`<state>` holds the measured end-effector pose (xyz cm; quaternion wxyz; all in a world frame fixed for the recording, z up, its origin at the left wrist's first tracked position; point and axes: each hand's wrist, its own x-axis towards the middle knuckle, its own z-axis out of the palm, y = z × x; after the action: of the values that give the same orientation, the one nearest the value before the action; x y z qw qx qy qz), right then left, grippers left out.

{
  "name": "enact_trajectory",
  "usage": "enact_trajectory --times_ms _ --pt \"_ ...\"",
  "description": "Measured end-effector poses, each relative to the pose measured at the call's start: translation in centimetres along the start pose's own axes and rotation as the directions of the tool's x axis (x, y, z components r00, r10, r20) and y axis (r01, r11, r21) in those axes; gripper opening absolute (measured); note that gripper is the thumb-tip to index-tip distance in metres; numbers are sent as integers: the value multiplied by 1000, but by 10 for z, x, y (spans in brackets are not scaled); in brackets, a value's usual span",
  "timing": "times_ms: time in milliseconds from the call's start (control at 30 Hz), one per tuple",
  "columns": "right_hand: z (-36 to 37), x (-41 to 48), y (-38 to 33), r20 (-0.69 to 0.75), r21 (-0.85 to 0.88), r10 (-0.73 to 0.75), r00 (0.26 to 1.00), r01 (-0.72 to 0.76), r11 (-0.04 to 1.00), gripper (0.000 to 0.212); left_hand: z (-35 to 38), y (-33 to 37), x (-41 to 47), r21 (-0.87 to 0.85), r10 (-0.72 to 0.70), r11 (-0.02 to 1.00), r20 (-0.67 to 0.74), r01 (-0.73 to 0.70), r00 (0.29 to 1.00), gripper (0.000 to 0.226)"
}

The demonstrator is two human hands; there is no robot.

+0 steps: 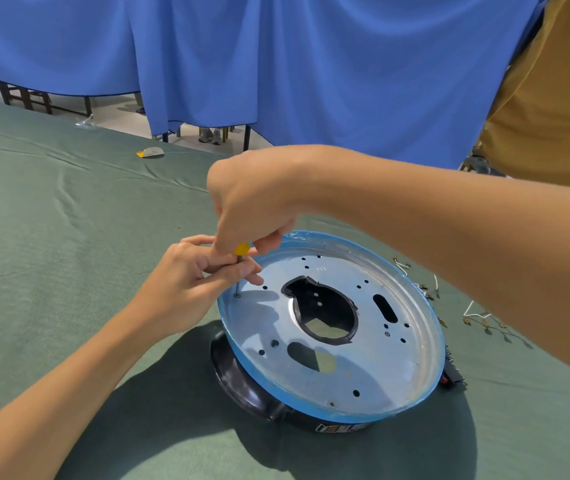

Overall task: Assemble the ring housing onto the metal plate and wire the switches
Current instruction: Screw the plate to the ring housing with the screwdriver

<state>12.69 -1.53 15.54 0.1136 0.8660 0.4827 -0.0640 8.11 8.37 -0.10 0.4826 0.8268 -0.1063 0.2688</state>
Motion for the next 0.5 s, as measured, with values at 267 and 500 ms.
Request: enact_trajectory --times_ms 267,500 --pt "-9 -11 10 -69 -138 -166 984 155 978 17 -3 -4 1 28 7 1000 50 -9 999 21" --pt "-8 -16 16 -147 -221 -191 970 156 963 13 0 -5 3 168 44 984 93 -59 995 25"
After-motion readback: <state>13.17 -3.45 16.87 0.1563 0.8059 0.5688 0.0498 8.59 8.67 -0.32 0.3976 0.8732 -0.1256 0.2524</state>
